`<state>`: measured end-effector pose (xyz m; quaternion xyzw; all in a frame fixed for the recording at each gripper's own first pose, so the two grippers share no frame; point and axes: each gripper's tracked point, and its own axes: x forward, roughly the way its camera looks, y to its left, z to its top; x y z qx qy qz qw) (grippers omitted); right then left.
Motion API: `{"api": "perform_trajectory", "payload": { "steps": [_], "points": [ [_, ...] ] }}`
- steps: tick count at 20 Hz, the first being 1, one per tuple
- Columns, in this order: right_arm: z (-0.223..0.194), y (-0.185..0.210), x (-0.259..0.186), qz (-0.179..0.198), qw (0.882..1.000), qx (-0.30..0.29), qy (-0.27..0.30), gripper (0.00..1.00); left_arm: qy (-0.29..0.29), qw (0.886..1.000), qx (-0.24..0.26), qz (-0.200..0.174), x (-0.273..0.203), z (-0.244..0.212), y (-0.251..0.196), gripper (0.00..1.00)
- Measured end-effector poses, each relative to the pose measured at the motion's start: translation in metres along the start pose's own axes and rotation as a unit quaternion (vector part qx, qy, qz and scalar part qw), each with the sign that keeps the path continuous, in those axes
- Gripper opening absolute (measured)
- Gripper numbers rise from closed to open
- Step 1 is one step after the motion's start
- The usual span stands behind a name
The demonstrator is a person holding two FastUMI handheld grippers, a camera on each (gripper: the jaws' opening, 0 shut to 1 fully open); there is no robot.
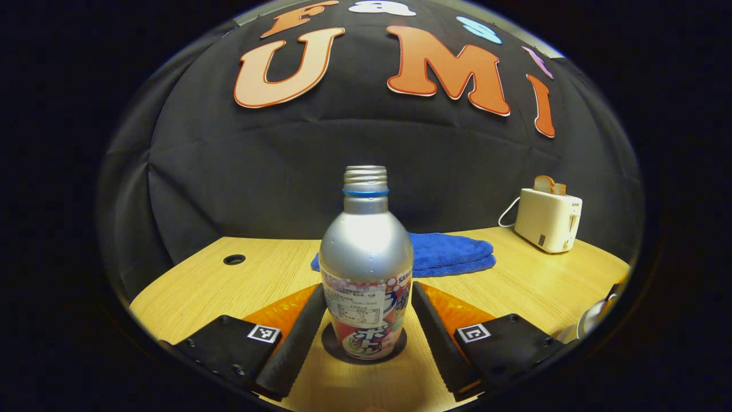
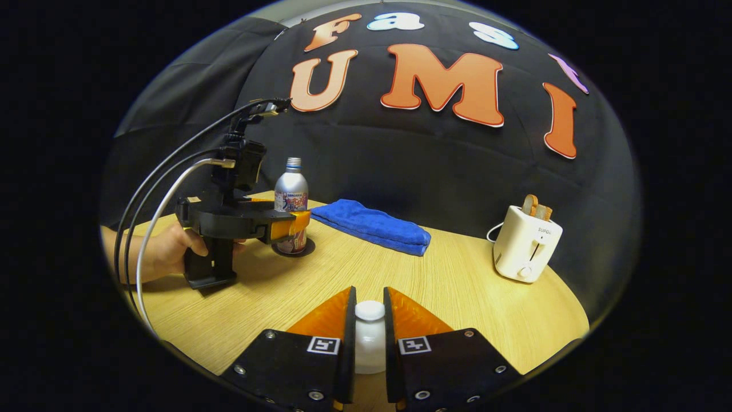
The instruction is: Open the teacup lid with one hand, grasp the water bottle and pour water into the teacup with the other hand; after pouring, place the water bottle on the coaster and then close the teacup lid.
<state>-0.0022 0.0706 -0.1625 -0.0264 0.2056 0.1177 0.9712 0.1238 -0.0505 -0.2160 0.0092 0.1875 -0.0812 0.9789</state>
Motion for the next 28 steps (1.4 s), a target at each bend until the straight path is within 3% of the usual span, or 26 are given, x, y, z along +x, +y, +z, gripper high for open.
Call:
{"api": "perform_trajectory", "payload": {
  "steps": [7,12,14,18,22,28],
  "points": [
    [-0.014,-0.001,0.004,-0.002,1.000,0.000,0.007,0.23,-0.013,1.000,-0.003,-0.005,-0.028,0.007,0.002,0.97],
    [-0.010,-0.004,-0.001,-0.015,1.000,-0.025,0.004,0.31,-0.035,0.999,-0.013,-0.003,-0.053,0.018,0.006,0.97],
    [-0.005,-0.001,-0.002,-0.012,0.999,-0.034,-0.007,0.51,-0.051,0.999,-0.010,-0.003,-0.064,0.026,0.006,0.94],
    [0.018,-0.001,-0.010,-0.019,0.998,-0.034,-0.042,0.72,-0.086,0.996,-0.009,0.001,-0.090,0.050,0.009,0.97],
    [0.053,-0.010,-0.019,-0.037,0.995,-0.021,-0.092,0.83,-0.112,0.993,-0.013,0.014,-0.117,0.071,0.014,0.99],
    [0.093,-0.029,-0.034,-0.077,0.985,0.000,-0.156,0.87,-0.138,0.990,-0.008,0.027,-0.151,0.083,0.016,0.96]
  ]
}}
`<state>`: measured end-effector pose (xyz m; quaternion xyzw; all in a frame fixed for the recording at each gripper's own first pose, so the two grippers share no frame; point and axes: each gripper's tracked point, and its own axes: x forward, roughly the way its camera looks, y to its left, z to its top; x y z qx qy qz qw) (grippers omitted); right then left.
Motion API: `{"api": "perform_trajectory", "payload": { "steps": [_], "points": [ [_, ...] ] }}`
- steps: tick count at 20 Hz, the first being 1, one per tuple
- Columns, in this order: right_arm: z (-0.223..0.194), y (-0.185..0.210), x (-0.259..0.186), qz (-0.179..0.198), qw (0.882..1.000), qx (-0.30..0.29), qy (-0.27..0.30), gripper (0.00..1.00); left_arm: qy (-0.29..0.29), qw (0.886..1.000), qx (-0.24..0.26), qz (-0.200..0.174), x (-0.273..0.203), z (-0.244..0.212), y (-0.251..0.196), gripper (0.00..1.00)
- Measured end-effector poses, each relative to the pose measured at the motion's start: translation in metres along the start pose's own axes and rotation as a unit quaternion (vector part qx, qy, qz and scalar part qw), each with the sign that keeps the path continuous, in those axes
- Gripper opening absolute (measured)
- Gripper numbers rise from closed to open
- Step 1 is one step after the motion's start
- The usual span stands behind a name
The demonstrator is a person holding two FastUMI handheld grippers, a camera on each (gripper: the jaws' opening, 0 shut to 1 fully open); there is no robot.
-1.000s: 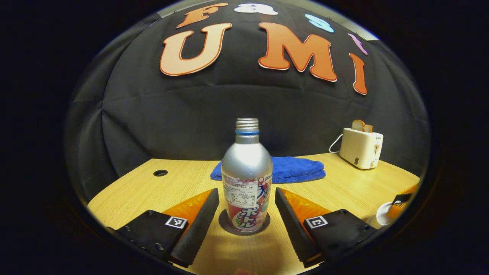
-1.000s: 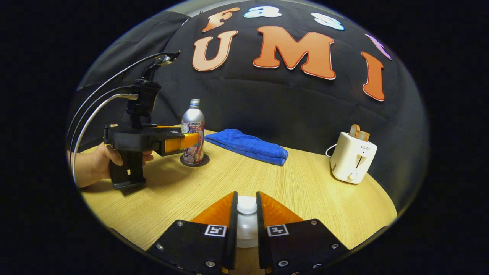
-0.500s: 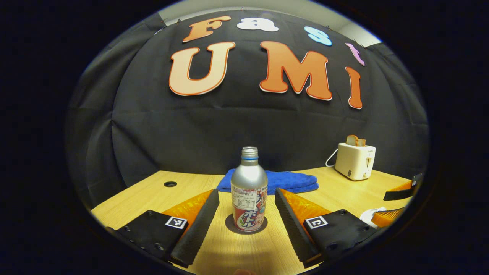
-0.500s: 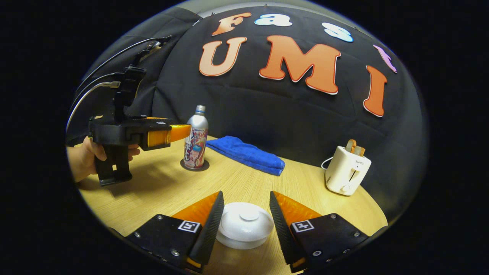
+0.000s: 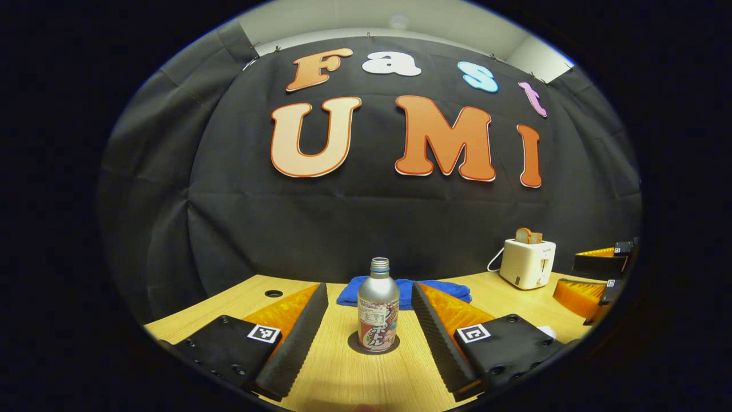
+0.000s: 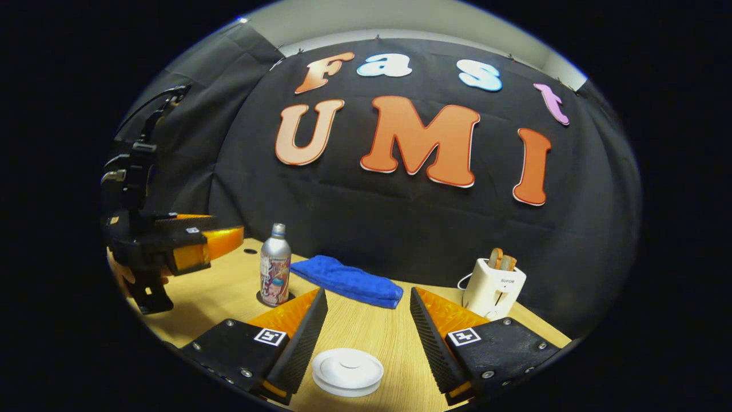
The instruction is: Open the teacup lid with one hand, grasp the water bottle and pour water into the teacup with the other hand; after pouring, place the water bottle on the coaster and then close the teacup lid.
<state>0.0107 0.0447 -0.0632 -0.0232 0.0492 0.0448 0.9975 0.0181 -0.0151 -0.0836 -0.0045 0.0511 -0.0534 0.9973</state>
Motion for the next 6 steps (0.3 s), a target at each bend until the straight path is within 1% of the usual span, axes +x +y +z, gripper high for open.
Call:
{"api": "perform_trajectory", "payload": {
  "steps": [1,2,4,6],
  "points": [
    [0.005,-0.001,0.000,-0.005,1.000,0.007,-0.008,0.87,-0.005,1.000,0.005,-0.001,-0.006,0.002,-0.002,0.94],
    [0.009,-0.003,-0.001,-0.010,1.000,0.015,-0.014,0.87,-0.009,1.000,0.012,-0.001,-0.010,0.002,-0.003,0.96],
    [0.011,-0.005,0.000,-0.017,0.999,0.026,-0.021,0.87,-0.019,1.000,0.022,0.005,-0.020,0.006,-0.003,0.96],
    [0.012,-0.008,-0.001,-0.028,0.999,0.033,-0.021,0.87,-0.023,0.999,0.025,0.005,-0.028,0.008,-0.006,0.99]
  ]
}}
